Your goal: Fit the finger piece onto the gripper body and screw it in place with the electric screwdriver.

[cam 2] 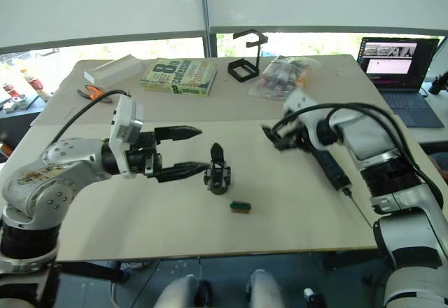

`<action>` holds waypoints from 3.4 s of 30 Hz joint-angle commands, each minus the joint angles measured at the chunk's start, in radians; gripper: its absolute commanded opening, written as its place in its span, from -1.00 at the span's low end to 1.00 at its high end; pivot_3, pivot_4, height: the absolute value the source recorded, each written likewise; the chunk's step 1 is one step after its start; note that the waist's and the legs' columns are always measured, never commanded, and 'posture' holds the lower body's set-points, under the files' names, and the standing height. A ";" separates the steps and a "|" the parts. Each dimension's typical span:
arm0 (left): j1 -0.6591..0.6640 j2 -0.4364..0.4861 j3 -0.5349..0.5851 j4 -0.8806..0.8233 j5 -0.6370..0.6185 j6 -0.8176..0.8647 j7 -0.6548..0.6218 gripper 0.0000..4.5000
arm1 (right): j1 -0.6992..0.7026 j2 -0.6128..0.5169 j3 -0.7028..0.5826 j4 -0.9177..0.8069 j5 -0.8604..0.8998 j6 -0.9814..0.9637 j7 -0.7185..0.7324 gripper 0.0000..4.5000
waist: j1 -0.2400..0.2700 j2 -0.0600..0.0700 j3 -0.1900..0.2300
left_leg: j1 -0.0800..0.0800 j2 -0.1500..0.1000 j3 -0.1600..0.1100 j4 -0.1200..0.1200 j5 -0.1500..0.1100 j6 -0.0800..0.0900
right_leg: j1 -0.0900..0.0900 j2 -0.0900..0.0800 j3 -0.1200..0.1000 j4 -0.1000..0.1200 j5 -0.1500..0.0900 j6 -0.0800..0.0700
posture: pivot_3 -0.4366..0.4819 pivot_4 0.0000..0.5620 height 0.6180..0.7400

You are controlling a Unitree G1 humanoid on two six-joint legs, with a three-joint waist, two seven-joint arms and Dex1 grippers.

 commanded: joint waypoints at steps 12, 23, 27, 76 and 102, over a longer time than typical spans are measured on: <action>-0.117 -0.397 0.045 0.079 -0.027 -0.030 0.489 1.00 | 0.242 0.112 -0.140 -0.414 -0.025 -0.278 -0.234 -0.50 | 0.011 -0.001 0.001 | 0.000 -0.004 -0.002 0.001 0.000 0.000 | 0.002 0.001 0.002 0.000 0.003 -0.004 | -0.05 -0.47 1.00; -0.100 -0.444 -0.007 0.089 -0.026 -0.047 0.465 0.05 | 0.278 0.105 -0.132 -0.490 -0.034 -0.254 -0.266 -0.50 | 0.012 -0.002 0.001 | 0.000 -0.004 -0.002 0.001 0.000 0.000 | 0.003 0.001 0.002 0.000 -0.001 0.001 | -0.05 -0.47 1.00; -0.108 -0.447 -0.014 0.095 -0.022 -0.056 0.467 -0.18 | 0.285 0.102 -0.131 -0.507 -0.031 -0.248 -0.266 -0.50 | 0.012 -0.002 0.001 | 0.000 -0.004 -0.002 0.001 -0.001 0.002 | 0.003 0.001 0.002 0.000 -0.001 0.001 | -0.05 -0.47 1.00; -0.366 0.023 -0.128 0.277 -0.122 0.224 -0.302 -1.00 | 0.035 0.055 -0.159 -0.315 0.663 0.411 0.007 0.20 | 0.011 -0.003 0.002 | -0.002 -0.003 -0.003 0.000 -0.006 0.011 | 0.000 0.001 0.001 -0.001 -0.001 -0.001 | -0.05 -0.47 1.00; -0.393 -0.030 -0.113 0.330 -0.057 0.213 -0.311 -1.00 | 0.041 0.075 -0.140 -0.325 0.643 0.392 -0.022 0.20 | 0.010 -0.003 0.002 | -0.002 -0.003 -0.003 0.000 -0.006 0.011 | -0.001 0.000 0.001 -0.001 -0.001 0.000 | -0.05 -0.47 1.00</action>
